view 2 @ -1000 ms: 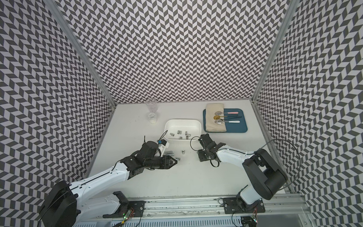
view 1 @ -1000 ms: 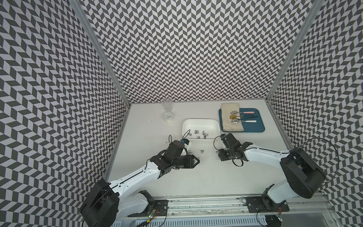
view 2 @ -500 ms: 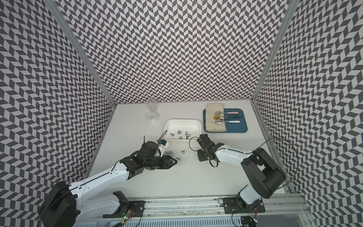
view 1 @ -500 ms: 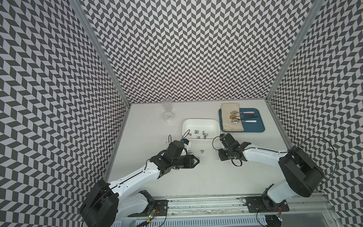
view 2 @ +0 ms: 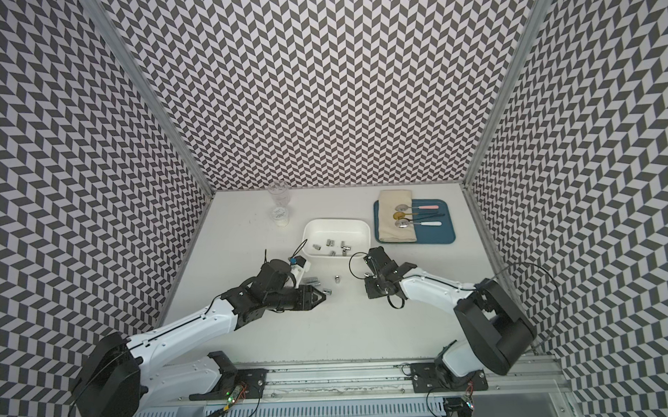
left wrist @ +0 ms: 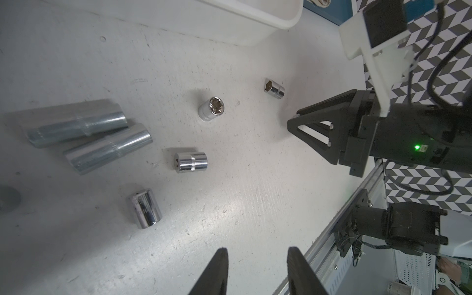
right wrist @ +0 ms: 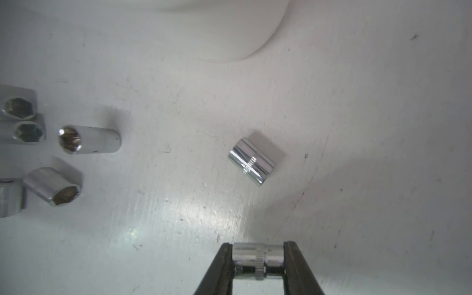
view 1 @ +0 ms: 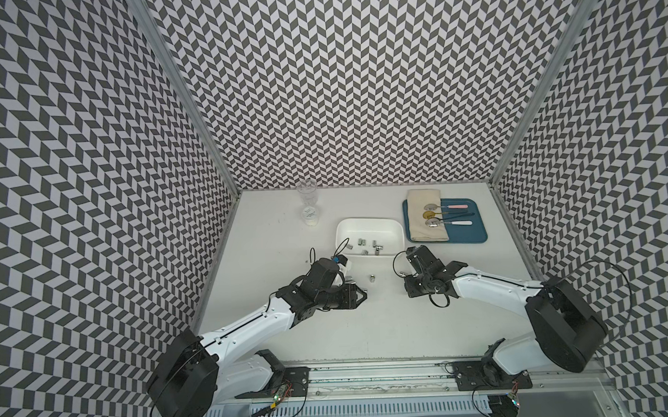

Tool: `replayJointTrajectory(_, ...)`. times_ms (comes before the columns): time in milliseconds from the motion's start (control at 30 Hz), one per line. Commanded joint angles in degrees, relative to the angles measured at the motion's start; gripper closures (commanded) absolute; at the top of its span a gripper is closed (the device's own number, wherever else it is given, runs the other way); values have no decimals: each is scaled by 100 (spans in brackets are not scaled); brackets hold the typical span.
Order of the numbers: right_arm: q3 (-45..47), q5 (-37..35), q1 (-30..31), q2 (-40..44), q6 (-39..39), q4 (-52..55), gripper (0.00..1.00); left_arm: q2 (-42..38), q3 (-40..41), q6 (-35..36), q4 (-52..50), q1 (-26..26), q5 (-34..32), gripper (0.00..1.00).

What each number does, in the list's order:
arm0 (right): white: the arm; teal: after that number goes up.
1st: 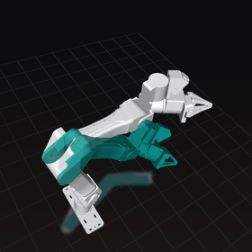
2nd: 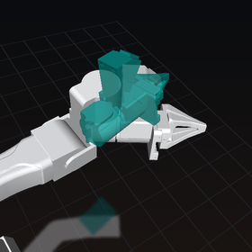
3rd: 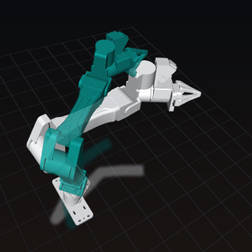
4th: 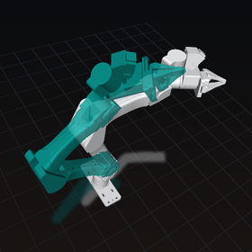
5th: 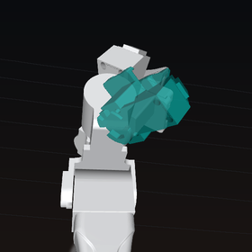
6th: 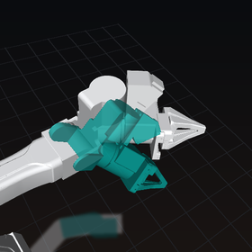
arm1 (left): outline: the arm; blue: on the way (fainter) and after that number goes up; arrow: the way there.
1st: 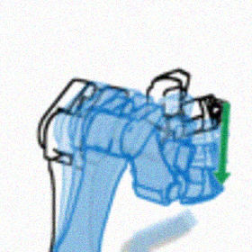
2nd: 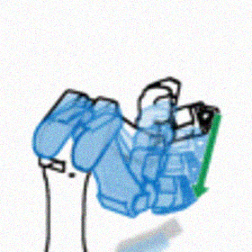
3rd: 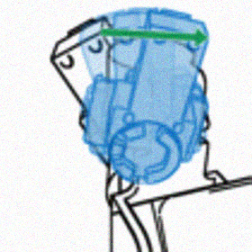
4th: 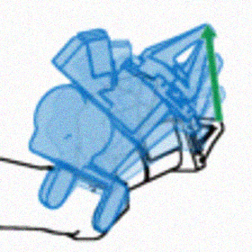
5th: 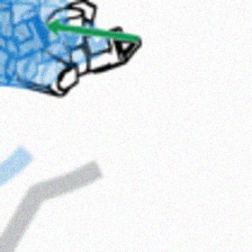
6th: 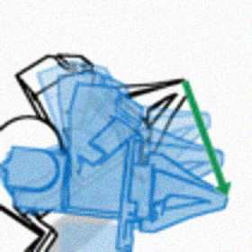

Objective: Put the socket on the desktop into the storage box
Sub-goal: Pick up the socket head at the center of the board, then place the socket head in the storage box.

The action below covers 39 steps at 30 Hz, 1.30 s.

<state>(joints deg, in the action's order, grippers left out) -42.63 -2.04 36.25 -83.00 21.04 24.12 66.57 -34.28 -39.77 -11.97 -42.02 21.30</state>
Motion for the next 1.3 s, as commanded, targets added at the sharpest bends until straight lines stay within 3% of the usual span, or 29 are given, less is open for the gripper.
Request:
replayJointTrajectory(0, -250, 3, 32, 401, 67, 158, 68, -112, -11, 3, 126, -36, -62, 58)
replayJointTrajectory(300, -647, 197, 31, 850, 98, 469, 68, -274, -33, -161, 116, -43, -254, 58)
replayJointTrajectory(567, -1174, 387, 33, 693, 20, 559, 68, -706, 60, -384, -24, 16, -646, 57)
replayJointTrajectory(833, -1908, 486, 36, 35, -82, 500, 68, -1155, 207, -453, -242, 482, -578, 56)
replayJointTrajectory(1267, -3588, 584, 14, -1751, -245, 620, 68, -1745, 318, -435, -723, 1205, -594, 56)
